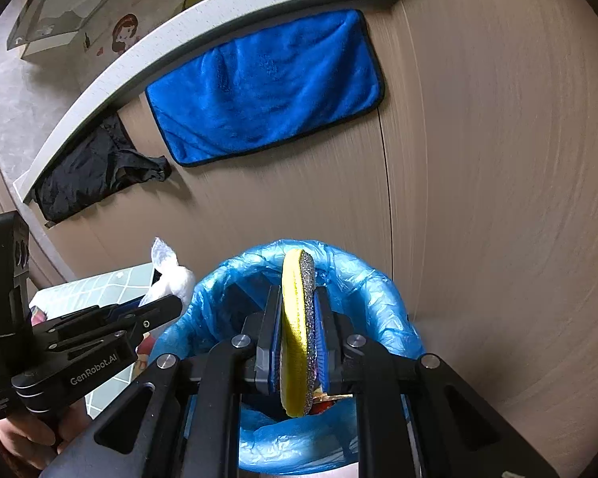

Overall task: Collect trash
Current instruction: 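Carry the tissue and round pad over the bin and open both tools to drop them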

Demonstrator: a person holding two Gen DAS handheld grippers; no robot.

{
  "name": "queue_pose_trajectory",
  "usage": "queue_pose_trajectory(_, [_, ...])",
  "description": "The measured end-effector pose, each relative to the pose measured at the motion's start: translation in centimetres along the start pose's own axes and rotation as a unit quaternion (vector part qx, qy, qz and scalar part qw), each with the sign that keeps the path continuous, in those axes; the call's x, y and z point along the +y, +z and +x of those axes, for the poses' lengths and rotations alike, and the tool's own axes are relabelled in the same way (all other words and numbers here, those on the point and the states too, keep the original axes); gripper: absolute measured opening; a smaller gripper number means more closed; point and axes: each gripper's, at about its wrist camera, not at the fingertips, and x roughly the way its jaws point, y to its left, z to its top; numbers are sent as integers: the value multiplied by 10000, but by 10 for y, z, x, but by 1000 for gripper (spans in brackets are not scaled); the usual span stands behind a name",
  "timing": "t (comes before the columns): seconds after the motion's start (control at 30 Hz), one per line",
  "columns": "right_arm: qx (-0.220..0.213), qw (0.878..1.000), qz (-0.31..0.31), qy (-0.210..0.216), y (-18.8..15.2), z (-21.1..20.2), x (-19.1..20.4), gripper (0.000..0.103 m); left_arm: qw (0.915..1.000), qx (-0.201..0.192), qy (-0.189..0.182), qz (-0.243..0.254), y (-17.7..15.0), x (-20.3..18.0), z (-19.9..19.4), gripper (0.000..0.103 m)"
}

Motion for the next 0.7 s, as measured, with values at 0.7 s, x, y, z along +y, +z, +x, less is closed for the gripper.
queue_pose_trajectory(0.7, [-180, 9997, 155, -62, -4, -6, -4, 51, 9972, -312, -245, -641, 13, 21, -29, 49])
